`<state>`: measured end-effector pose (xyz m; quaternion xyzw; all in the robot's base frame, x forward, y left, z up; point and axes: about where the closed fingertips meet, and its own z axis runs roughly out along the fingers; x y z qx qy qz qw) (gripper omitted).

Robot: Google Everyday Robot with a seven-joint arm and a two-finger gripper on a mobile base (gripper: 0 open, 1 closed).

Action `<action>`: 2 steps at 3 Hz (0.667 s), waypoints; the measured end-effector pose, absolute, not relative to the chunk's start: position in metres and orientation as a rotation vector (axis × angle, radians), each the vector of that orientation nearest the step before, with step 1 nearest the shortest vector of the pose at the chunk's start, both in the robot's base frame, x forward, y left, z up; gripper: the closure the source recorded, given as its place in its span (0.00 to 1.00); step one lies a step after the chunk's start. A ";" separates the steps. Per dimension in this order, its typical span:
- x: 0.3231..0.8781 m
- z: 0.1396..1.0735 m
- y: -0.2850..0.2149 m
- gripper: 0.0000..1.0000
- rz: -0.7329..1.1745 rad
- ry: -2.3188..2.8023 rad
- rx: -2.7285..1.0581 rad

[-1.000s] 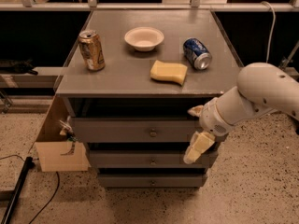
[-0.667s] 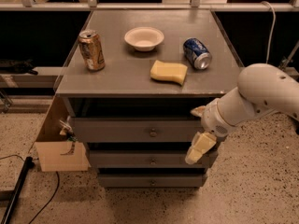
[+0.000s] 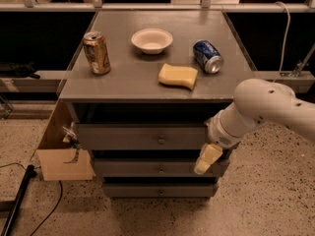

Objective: Open top drawer

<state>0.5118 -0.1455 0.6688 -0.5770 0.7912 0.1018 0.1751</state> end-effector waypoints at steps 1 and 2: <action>0.532 0.656 -0.141 0.00 0.237 2.250 -1.641; 0.559 0.645 -0.134 0.00 0.157 2.242 -1.671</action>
Offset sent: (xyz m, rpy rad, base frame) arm 0.0797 0.0163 -0.0344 -0.1345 -0.0877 0.0006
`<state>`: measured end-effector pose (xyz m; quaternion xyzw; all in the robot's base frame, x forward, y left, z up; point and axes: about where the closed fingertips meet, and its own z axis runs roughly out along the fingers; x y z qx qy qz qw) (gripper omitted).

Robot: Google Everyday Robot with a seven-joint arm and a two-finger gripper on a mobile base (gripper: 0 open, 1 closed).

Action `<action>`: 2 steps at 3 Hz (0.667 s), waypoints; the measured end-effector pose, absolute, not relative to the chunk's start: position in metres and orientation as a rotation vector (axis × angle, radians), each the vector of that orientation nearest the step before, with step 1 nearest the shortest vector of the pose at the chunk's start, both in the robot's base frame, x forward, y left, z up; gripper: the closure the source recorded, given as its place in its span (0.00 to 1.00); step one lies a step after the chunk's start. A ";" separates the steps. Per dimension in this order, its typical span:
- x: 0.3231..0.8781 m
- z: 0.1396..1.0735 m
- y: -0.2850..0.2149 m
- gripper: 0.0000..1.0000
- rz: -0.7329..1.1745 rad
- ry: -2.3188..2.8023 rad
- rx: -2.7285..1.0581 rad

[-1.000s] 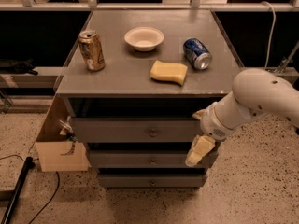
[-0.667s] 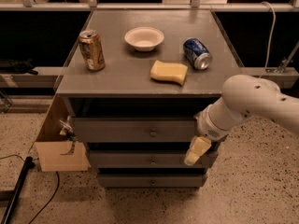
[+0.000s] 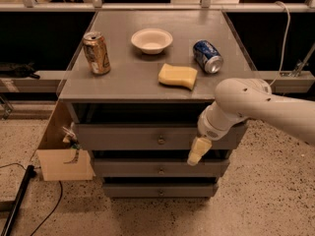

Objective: Open top drawer

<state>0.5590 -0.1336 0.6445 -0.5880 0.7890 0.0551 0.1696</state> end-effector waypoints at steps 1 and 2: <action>0.559 0.644 -0.134 0.00 0.157 2.242 -1.671; 0.559 0.644 -0.134 0.18 0.157 2.242 -1.671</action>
Offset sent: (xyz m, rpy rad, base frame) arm 0.0000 0.0000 0.0000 0.0000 0.0000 0.0000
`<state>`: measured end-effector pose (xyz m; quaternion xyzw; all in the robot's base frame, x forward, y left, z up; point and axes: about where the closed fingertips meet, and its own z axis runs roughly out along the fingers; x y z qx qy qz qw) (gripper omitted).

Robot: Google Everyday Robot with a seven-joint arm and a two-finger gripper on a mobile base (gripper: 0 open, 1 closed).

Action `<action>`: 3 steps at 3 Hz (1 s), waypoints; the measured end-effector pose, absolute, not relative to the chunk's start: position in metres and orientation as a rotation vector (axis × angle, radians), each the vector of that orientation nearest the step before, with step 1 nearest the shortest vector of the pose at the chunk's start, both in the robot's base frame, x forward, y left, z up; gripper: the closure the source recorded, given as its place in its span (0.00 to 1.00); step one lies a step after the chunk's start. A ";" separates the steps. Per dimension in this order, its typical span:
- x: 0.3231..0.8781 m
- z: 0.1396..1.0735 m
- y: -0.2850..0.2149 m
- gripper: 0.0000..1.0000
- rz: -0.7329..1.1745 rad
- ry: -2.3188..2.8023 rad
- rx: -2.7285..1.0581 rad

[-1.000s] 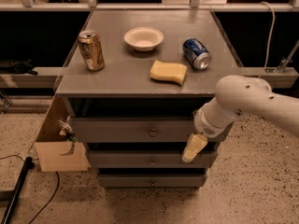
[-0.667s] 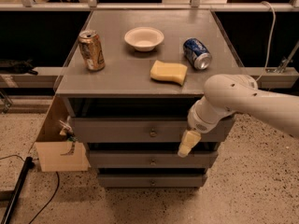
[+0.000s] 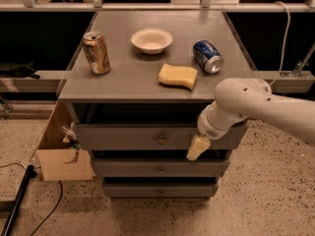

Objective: Open top drawer

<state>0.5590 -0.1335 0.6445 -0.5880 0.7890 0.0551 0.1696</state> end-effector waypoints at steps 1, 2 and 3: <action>0.545 0.662 -0.144 0.41 0.180 2.266 -1.678; 0.516 0.695 -0.168 0.64 0.202 2.298 -1.708; 0.482 0.717 -0.199 0.87 0.207 2.331 -1.731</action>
Offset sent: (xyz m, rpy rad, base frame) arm -0.0789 -0.0649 0.0931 -0.0404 0.1267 0.0164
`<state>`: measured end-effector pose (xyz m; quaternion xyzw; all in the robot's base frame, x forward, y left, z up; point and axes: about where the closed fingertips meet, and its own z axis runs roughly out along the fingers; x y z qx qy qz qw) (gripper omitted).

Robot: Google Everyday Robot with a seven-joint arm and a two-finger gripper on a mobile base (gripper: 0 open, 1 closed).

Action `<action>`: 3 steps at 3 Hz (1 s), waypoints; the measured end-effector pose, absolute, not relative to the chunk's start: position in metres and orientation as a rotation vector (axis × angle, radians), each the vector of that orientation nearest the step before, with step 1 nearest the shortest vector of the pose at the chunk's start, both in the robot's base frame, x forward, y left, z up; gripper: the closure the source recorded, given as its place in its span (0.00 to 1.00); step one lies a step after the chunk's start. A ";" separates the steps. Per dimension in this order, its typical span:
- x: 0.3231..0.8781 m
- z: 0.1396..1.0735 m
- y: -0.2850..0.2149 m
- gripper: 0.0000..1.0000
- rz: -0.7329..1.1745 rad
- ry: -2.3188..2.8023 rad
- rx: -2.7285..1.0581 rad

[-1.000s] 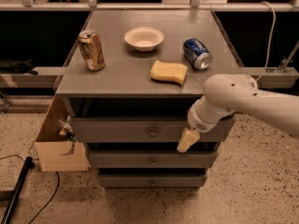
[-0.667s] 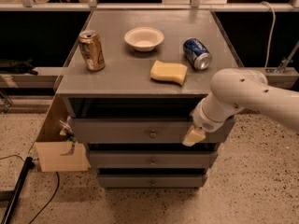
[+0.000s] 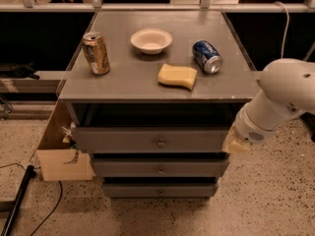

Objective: Open top drawer

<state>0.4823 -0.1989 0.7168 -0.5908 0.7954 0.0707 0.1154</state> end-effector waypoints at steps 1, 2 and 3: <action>0.478 0.718 -0.201 0.86 0.212 2.335 -1.741; 0.487 0.707 -0.190 0.63 0.240 2.342 -1.754; 0.503 0.683 -0.165 0.39 0.253 2.339 -1.798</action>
Offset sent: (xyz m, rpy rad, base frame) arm 0.0207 0.0268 -0.0279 0.0134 0.0698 0.0230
